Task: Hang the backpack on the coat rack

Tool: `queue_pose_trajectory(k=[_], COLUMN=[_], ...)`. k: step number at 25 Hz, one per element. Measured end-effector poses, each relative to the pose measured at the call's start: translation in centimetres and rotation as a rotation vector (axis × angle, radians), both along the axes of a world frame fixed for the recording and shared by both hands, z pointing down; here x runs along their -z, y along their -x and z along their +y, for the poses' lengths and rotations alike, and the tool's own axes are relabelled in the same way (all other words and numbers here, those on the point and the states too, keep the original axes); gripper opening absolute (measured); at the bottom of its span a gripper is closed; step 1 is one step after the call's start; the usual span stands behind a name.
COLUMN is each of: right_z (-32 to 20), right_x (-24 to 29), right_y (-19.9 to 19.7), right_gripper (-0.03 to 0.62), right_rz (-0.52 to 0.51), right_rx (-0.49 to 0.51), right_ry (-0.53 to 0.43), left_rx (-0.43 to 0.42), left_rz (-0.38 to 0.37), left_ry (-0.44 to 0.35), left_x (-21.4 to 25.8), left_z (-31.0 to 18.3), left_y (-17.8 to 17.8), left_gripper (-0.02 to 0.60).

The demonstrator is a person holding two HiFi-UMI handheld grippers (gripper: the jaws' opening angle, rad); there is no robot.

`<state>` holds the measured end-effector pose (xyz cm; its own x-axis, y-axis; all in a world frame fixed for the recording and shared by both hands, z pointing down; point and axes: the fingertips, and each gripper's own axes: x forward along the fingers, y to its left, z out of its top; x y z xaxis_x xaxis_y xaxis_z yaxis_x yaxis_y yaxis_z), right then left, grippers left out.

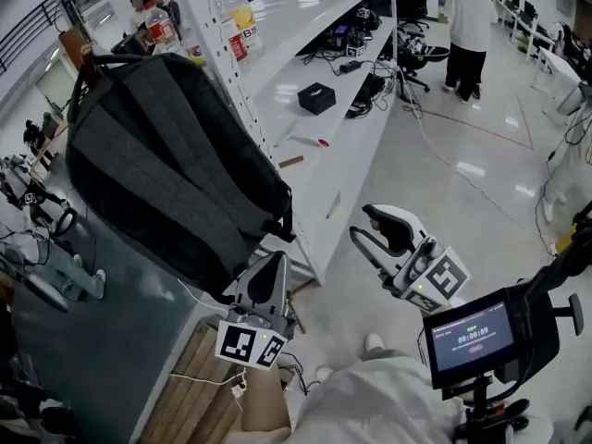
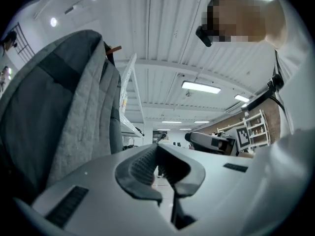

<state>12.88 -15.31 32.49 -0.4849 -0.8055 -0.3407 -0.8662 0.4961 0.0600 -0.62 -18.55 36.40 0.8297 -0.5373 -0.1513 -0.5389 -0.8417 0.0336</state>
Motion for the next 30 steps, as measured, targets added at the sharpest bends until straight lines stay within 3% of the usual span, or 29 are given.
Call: queue_pose_trajectory(k=[9, 13, 30], right_z=[1.0, 1.1, 0.5], right_x=[-3.2, -3.9, -4.5], right_y=[-1.6, -1.8, -2.1], right_gripper=[0.150, 0.106, 0.106], right_rz=[-0.049, -0.015, -0.019], right_rx=[-0.077, -0.109, -0.137], right_ry=[0.090, 0.086, 0.110], left_rx=[-0.099, -0.117, -0.138], left_rz=[0.035, 0.029, 0.038], left_ry=[0.102, 0.112, 0.119], left_x=[-2.7, -3.1, -2.9], left_z=[0.0, -0.3, -1.1], left_y=[-2.4, -3.1, -3.3], left_gripper=[0.008, 0.008, 0.008])
